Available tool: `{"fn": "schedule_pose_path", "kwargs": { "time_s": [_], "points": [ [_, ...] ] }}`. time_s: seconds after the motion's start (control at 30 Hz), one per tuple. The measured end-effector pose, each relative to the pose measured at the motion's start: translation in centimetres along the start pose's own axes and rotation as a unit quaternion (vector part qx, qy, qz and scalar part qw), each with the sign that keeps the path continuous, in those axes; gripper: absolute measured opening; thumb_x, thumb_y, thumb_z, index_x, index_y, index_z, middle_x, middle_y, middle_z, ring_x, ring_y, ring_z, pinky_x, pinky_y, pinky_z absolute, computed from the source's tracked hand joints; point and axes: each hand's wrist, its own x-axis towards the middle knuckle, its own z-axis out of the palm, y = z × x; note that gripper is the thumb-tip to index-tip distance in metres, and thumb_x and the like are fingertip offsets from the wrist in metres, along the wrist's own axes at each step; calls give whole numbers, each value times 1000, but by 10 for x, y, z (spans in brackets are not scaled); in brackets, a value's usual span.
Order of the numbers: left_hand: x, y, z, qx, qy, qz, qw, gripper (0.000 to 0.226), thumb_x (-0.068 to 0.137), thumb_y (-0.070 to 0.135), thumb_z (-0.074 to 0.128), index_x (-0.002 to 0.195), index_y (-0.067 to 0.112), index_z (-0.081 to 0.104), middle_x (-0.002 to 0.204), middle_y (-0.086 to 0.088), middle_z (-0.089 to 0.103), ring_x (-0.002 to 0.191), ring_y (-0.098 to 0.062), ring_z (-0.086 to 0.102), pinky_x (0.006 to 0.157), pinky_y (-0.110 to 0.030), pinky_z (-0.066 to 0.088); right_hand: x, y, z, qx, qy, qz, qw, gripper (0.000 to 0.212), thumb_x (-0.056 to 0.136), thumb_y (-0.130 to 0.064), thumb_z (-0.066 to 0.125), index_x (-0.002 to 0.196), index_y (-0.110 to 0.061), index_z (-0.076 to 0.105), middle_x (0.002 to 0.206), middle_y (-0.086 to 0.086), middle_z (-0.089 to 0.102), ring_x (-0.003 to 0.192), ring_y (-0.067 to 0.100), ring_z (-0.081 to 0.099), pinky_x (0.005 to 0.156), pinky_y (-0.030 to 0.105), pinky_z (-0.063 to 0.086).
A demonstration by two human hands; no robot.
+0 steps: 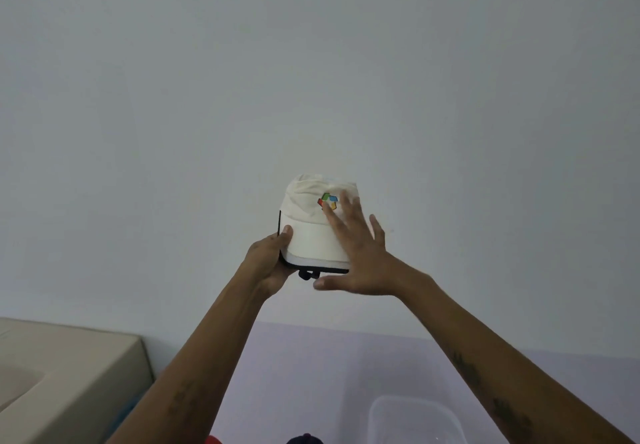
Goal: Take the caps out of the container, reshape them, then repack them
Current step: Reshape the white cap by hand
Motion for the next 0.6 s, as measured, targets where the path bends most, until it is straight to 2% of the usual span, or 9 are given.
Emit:
{"fn": "schedule_pose_path", "kwargs": {
  "time_s": [0.03, 0.1, 0.17, 0.23, 0.3, 0.33, 0.43, 0.5, 0.6],
  "points": [
    [0, 1, 1, -14, 0, -2, 1000, 34, 97, 18, 50, 123, -5, 54, 122, -21, 62, 112, -37, 60, 78, -45, 55, 1, -1, 8, -22, 4, 1, 1000, 112, 75, -57, 67, 149, -35, -15, 152, -8, -37, 138, 16, -37, 115, 47, -13],
    [-3, 2, 4, -20, -2, -6, 1000, 31, 98, 16, 50, 121, -3, 55, 120, -20, 63, 111, -36, 61, 80, -45, 54, 3, -2, 21, -45, 47, -2, 998, 97, 83, -20, 63, 152, -29, -4, 157, -5, -27, 143, 23, -28, 118, 53, 4],
    [-4, 2, 3, -9, -10, 0, 1000, 30, 98, 16, 49, 121, -2, 55, 122, -20, 63, 110, -35, 61, 81, -44, 54, 5, -3, 25, -7, 90, -17, 996, 85, 80, 5, 45, 153, -22, 11, 160, -3, -10, 147, 24, -14, 116, 50, 19],
    [-4, 1, 0, 24, -23, 11, 999, 35, 98, 18, 48, 127, -3, 51, 126, -18, 61, 113, -32, 60, 87, -41, 53, 5, -5, 25, 35, 109, -24, 993, 66, 85, -10, 27, 151, -18, 22, 160, -5, 4, 148, 21, -5, 115, 40, 28],
    [-7, 0, 0, 97, -26, 28, 995, 42, 99, 21, 47, 134, -2, 44, 126, -12, 60, 116, -27, 57, 95, -38, 48, 6, -4, 25, 26, 131, -36, 990, 69, 83, -30, 14, 149, -16, 26, 159, -6, 10, 148, 19, -1, 107, 31, 33],
    [-8, 0, -1, 168, -16, 47, 984, 48, 98, 25, 48, 139, 0, 39, 128, -7, 57, 119, -25, 54, 97, -35, 44, 6, -4, 26, 15, 141, -41, 989, 71, 82, -31, 11, 149, -16, 27, 159, -5, 12, 148, 18, 0, 105, 29, 33],
    [-18, -2, 1, 362, 8, 148, 920, 69, 93, 39, 55, 148, 16, 21, 148, 5, 33, 133, -11, 39, 101, -24, 34, 8, 1, 29, 1, 159, -35, 987, 74, 79, -31, 9, 147, -14, 31, 158, -3, 17, 148, 19, 4, 102, 27, 34],
    [-28, -4, 4, 459, -28, 208, 863, 65, 89, 46, 57, 141, 28, 23, 143, 13, 32, 131, 1, 35, 100, -15, 32, 9, 1, 28, 0, 164, -30, 986, 74, 79, -30, 9, 146, -13, 33, 158, -1, 19, 148, 21, 6, 100, 29, 38],
    [-24, -14, 4, 655, -35, 214, 724, 98, 83, 63, 53, 151, 20, -3, 160, 1, 3, 147, -16, 6, 117, -38, 13, 11, 1, 31, -25, 172, -34, 984, 67, 85, -30, 15, 146, -12, 36, 157, 1, 23, 147, 24, 10, 103, 35, 40]
  ]
}}
